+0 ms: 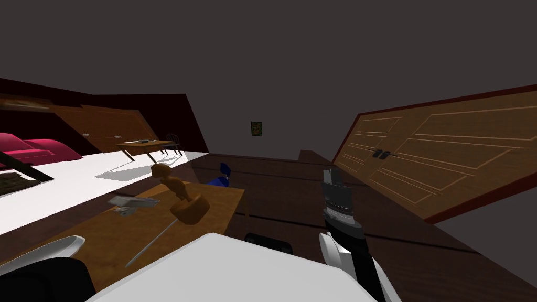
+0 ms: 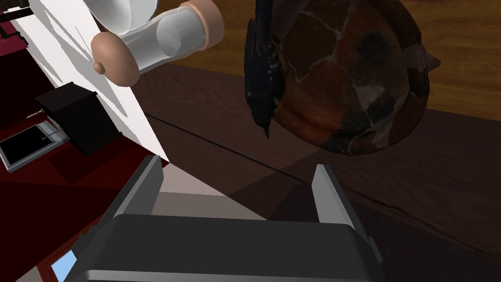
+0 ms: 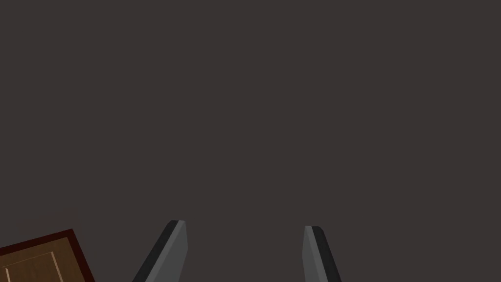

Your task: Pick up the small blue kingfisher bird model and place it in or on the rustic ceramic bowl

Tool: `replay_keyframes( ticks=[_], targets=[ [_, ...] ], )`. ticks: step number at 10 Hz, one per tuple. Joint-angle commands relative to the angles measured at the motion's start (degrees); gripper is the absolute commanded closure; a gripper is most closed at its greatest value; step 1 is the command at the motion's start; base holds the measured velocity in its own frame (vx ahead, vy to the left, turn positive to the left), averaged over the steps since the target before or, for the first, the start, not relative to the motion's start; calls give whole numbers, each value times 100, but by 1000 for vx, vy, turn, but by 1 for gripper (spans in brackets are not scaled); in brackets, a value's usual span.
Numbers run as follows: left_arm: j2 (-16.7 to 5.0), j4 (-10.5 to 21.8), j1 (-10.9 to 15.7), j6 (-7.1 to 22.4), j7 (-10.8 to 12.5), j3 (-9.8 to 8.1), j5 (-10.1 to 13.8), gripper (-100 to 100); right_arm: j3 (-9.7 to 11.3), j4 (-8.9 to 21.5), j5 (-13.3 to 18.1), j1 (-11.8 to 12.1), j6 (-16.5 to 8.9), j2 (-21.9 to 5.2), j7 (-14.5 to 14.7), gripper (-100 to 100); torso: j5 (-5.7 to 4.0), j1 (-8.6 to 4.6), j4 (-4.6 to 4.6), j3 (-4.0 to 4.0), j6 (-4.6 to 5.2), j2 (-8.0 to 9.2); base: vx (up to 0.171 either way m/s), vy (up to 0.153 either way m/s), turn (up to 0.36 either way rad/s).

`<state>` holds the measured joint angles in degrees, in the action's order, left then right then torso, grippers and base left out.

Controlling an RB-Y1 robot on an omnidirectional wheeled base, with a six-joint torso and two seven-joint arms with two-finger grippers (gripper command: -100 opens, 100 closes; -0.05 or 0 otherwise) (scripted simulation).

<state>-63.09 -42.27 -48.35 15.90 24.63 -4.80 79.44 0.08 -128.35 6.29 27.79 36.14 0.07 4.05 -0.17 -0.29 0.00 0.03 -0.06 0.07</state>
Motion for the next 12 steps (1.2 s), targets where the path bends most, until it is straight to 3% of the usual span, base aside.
replay_keyframes(
  ticks=[1,3,5,6,7,12],
  targets=[
    [-155,-4,-84,127,174,28,116,-100,0,0,0,0,0,0,0,0,0,0,0,0,0,0,-61,-38,-182],
    [-229,3,-122,192,225,38,191,-100,1,0,0,-2,0,1,0,0,-4,-15,5,15,4,27,-105,-46,-126],
    [-451,25,-234,387,379,67,415,-100,0,0,0,-1,0,0,0,0,-1,-3,5,12,1,21,-90,-35,-146],
    [-379,24,-190,312,308,55,343,-100,1,0,0,-2,0,0,0,0,-3,-10,6,17,6,31,-61,-20,-59],
    [-395,24,-194,336,326,54,358,0,0,0,0,0,0,0,0,0,0,-2,5,12,-3,20,-9,-3,13],
    [-392,25,-195,334,324,54,356,0,0,0,0,0,0,0,0,0,3,9,-1,-4,-1,-6,0,0,0]
  ],
)
